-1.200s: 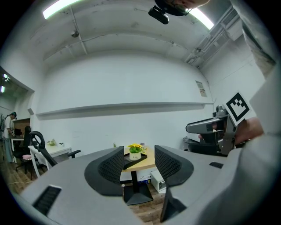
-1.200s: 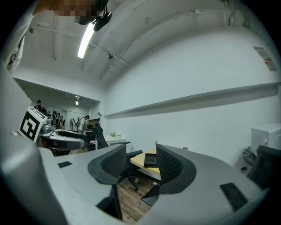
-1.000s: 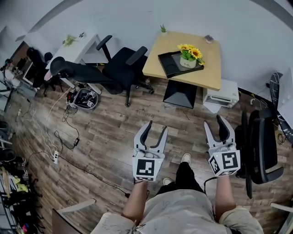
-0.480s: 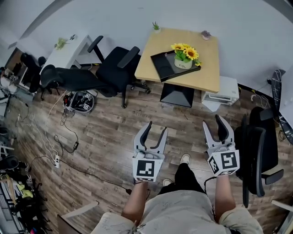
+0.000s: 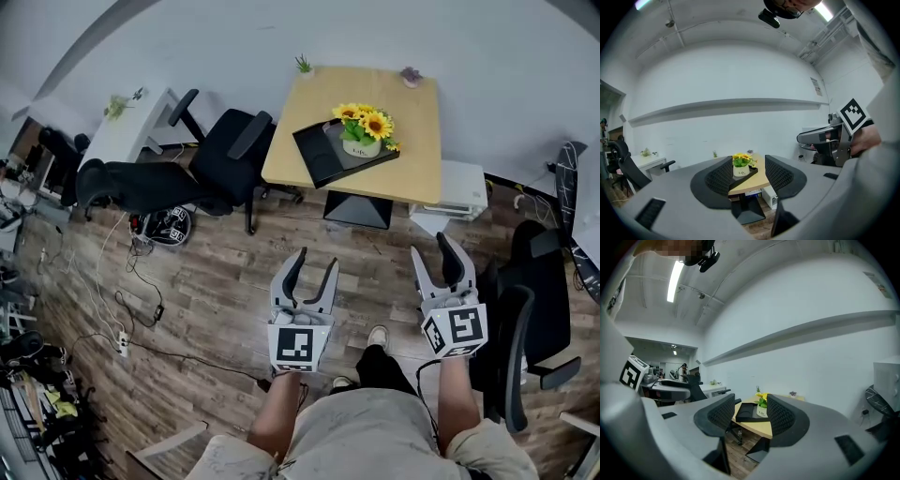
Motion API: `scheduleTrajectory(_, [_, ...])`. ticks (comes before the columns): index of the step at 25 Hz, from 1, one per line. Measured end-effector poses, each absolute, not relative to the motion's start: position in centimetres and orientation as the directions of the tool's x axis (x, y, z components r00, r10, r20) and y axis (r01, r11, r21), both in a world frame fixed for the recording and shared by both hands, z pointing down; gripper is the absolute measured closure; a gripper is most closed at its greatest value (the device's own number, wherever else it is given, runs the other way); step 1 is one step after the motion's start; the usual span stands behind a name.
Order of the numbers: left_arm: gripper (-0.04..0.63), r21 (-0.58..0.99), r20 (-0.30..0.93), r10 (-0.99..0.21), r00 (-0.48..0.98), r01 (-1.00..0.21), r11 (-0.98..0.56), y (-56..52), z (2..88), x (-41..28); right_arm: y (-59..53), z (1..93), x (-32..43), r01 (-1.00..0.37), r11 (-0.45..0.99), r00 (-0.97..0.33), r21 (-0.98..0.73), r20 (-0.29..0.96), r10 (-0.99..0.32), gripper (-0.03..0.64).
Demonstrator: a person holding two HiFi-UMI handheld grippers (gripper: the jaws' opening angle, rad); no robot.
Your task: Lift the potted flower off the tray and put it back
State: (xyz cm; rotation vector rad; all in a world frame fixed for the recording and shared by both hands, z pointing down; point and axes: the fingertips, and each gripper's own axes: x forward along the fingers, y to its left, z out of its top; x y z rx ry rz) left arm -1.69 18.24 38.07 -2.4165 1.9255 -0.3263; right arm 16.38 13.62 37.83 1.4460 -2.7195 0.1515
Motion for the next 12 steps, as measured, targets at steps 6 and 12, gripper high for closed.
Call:
scheduleTrajectory(6, [0.387,-0.162,0.148,-0.968,0.201,-0.961,-0.224,15.4,37.4,0.0,10.8,37.2,18.0,-0.83,0.556,-0.558,-0.05,0.08,-0.826,0.402])
scheduleTrajectory(12, [0.387,-0.188,0.116,-0.975,0.191,-0.959,-0.21,13.9,36.1,1.4,9.5,36.9,19.4,-0.827,0.559,-0.562,-0.062,0.067,-0.824,0.402])
